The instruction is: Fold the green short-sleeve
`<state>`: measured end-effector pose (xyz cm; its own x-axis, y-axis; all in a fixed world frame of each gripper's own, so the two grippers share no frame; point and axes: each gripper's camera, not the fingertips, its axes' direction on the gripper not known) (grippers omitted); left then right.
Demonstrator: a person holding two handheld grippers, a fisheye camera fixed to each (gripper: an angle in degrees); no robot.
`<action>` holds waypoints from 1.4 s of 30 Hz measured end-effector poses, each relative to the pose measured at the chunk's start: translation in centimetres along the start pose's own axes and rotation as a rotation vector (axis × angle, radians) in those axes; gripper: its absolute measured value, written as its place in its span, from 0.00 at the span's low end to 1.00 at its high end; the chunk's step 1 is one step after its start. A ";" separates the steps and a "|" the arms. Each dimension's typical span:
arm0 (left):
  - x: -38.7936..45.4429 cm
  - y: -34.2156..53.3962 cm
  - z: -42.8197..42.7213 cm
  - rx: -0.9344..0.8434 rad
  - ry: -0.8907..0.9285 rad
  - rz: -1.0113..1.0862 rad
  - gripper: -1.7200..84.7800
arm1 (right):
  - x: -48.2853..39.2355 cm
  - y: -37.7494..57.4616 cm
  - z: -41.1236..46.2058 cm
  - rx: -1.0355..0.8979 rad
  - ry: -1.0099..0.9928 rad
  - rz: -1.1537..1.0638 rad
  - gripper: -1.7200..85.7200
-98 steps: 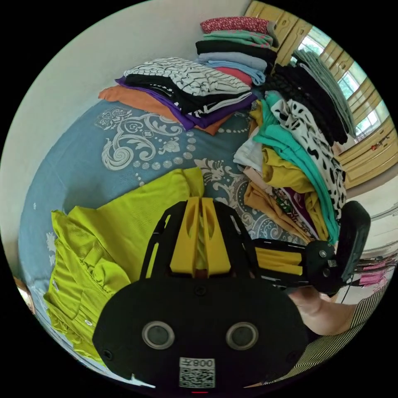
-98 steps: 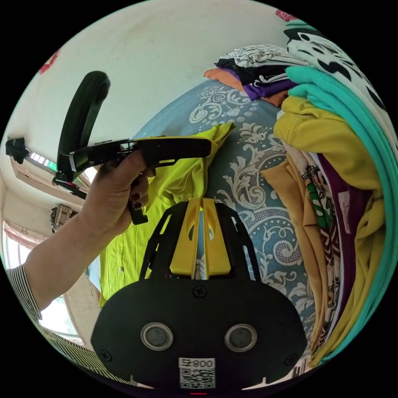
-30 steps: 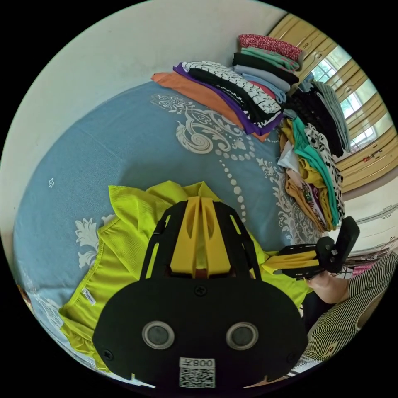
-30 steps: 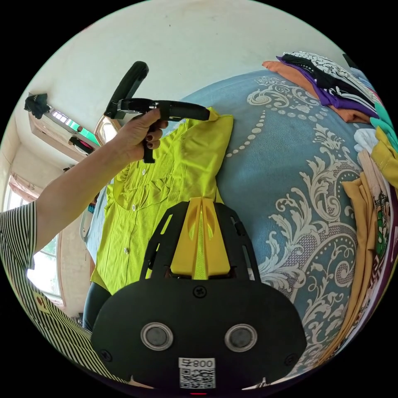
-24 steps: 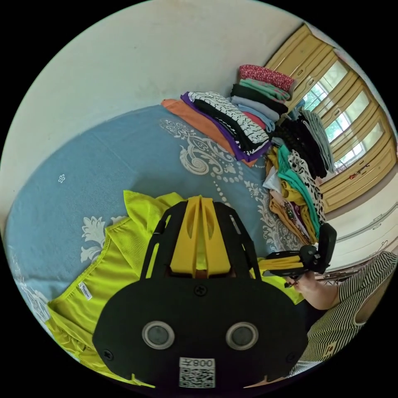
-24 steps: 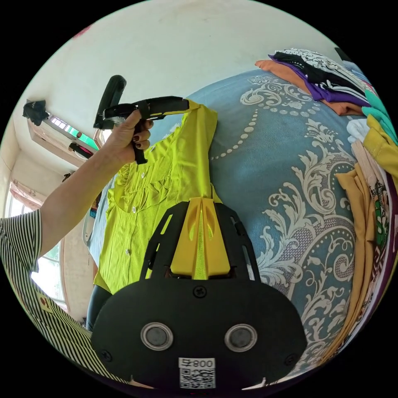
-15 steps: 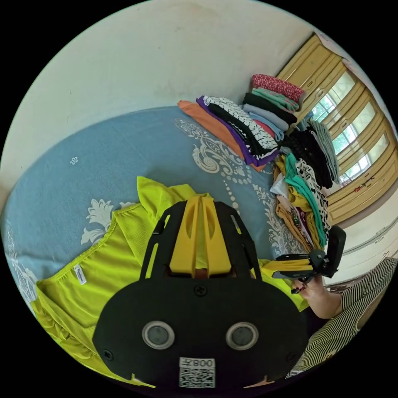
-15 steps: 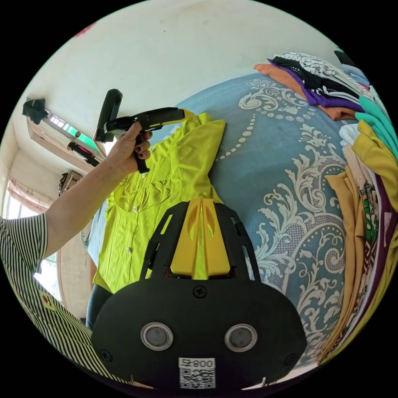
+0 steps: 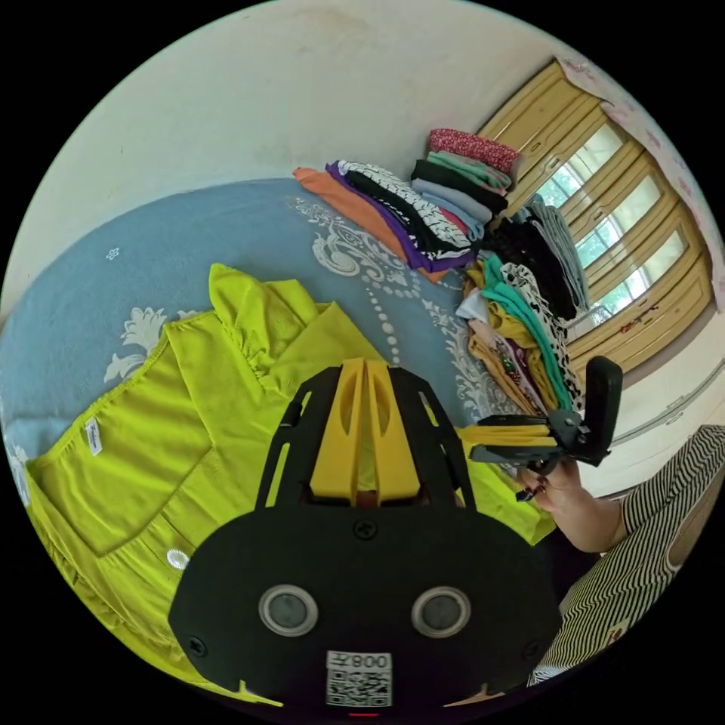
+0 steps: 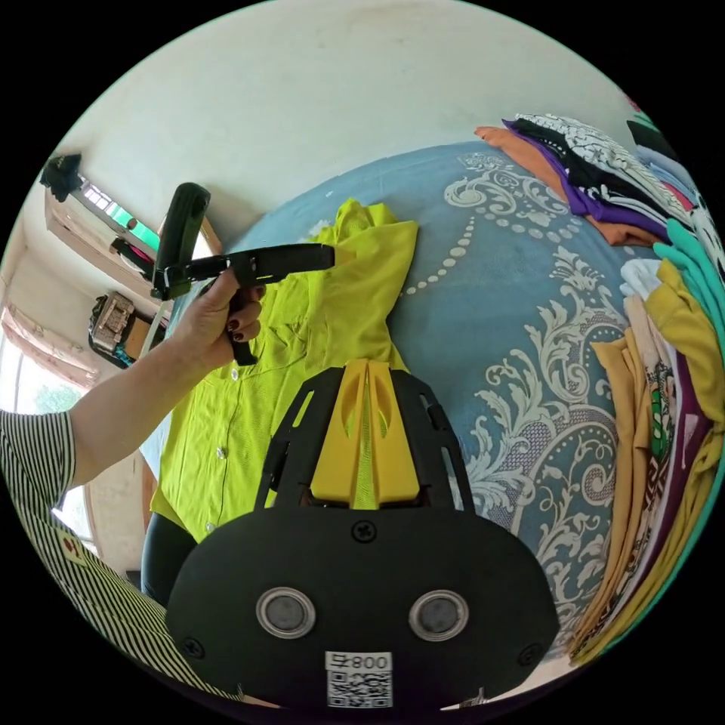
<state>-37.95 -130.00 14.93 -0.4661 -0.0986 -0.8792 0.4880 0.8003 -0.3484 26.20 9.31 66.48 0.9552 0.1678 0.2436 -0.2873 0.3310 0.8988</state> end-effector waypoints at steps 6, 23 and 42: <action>-2.2 6.9 -5.9 0.008 0.066 -0.097 0.02 | -2.8 -0.5 0.7 -0.006 0.046 -0.020 0.02; -13.3 54.6 -42.4 0.531 -0.139 -1.001 0.10 | -17.0 3.6 4.2 -0.227 -0.031 -0.173 0.02; -19.1 66.5 -52.9 0.586 -0.111 -0.949 0.05 | -52.2 -7.0 21.9 -0.301 -0.123 -0.739 0.07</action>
<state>-35.65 -43.61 25.78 -0.7799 -0.5965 -0.1896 0.2551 -0.0262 -0.9666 -20.08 -22.12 55.48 0.9015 -0.2898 -0.3215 0.4319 0.5556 0.7104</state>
